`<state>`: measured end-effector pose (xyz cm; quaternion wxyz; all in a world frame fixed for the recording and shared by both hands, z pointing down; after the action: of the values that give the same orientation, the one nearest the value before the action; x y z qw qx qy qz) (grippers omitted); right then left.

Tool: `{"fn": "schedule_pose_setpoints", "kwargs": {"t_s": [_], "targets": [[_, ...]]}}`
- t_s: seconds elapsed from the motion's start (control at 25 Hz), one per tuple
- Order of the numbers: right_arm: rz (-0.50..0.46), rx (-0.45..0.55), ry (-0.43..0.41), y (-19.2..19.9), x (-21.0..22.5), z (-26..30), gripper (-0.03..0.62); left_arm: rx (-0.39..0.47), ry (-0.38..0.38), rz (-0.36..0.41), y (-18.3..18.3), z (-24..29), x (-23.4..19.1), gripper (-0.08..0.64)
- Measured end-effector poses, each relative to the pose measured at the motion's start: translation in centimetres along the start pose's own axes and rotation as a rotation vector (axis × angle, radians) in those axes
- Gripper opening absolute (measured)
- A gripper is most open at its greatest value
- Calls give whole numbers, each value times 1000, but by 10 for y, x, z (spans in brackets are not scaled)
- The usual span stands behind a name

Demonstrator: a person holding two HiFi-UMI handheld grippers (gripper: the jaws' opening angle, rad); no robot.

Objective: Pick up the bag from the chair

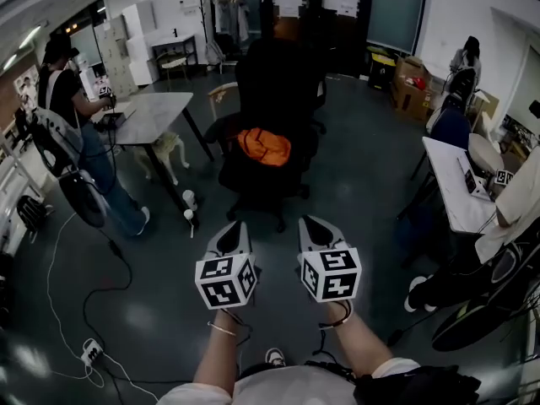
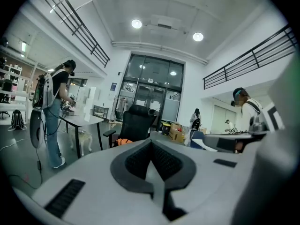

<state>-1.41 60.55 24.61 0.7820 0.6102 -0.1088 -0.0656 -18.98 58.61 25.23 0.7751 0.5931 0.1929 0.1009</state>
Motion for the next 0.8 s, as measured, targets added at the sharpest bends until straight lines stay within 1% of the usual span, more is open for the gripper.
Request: {"fn": "schedule_pose_setpoints", "kwargs": {"t_s": [0.16,0.44,0.8], "targets": [[4,0,23,-1,-5,10,32,-18,1,7,1,8,-13,12],[19,-25,51,7,-5,21,32,-34,14,-9,8,16,-25,12],[17,-14,53,1,-4,35,32,-47,9,-27,0,27,-34,12]]}}
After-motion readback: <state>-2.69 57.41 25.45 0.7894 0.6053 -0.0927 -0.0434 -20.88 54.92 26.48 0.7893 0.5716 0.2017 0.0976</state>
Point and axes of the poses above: the fingertips, and each gripper's own axes: z forward along the fingers, x to its right, y out of its underside, the point moved 6 cm from there along -z, backward along the fingers, and after that the axes turned 1 degree about z, right-handed, at the moved point
